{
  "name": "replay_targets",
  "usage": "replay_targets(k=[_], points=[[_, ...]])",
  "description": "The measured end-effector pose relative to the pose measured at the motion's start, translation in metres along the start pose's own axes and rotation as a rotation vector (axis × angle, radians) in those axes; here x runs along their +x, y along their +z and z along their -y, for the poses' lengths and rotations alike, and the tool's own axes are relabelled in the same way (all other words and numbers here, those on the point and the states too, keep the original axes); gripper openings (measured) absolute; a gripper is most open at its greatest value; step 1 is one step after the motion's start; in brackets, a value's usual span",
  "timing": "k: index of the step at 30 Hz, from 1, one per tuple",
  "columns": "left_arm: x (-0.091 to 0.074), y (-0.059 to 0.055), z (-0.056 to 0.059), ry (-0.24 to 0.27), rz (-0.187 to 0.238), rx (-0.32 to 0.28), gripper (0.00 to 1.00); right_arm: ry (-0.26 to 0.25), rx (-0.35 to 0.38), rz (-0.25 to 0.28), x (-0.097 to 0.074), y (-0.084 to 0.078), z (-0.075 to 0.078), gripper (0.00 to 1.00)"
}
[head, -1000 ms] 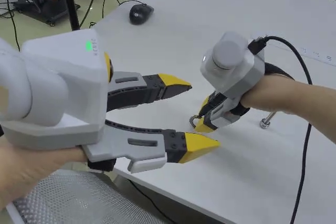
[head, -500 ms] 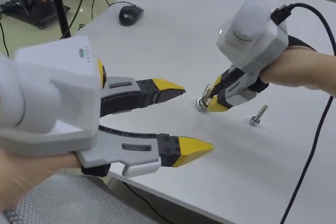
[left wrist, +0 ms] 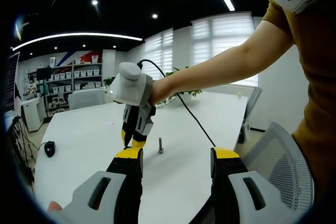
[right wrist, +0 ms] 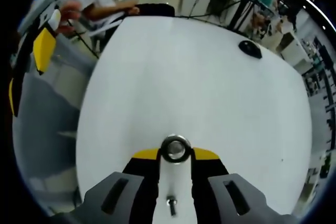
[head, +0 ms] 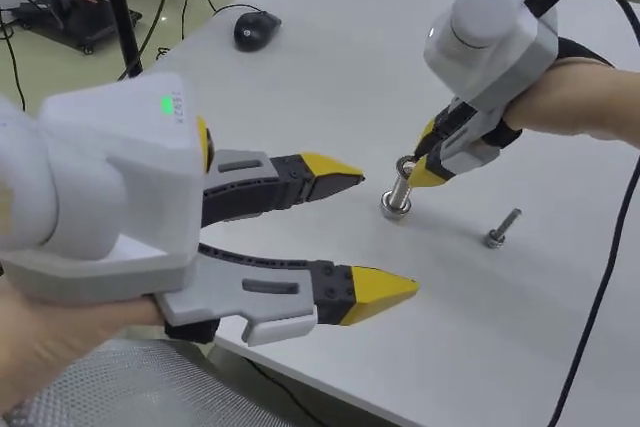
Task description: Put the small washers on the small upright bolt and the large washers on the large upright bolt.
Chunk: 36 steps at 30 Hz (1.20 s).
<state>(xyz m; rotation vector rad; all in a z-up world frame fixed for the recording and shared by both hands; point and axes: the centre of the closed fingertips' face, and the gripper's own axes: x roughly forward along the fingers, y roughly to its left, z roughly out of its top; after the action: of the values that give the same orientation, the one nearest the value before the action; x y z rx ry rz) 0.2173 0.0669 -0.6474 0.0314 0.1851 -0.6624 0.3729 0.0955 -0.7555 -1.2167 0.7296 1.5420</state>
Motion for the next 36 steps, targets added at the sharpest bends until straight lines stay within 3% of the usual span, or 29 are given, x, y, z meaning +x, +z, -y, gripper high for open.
replay_targets(k=[15, 30, 36], points=[[0.0, -0.007, -0.006, 0.002, -0.006, -0.012, 0.51, 0.029, -0.007, -0.047, 0.029, -0.009, -0.001, 0.22], [0.001, -0.01, -0.009, 0.01, -0.011, -0.02, 0.51, 0.047, 0.017, -0.023, 0.051, -0.017, -0.007, 0.24], [0.004, -0.009, -0.008, 0.01, -0.009, -0.021, 0.51, 0.052, 0.047, 0.024, 0.045, -0.017, -0.007, 0.24]])
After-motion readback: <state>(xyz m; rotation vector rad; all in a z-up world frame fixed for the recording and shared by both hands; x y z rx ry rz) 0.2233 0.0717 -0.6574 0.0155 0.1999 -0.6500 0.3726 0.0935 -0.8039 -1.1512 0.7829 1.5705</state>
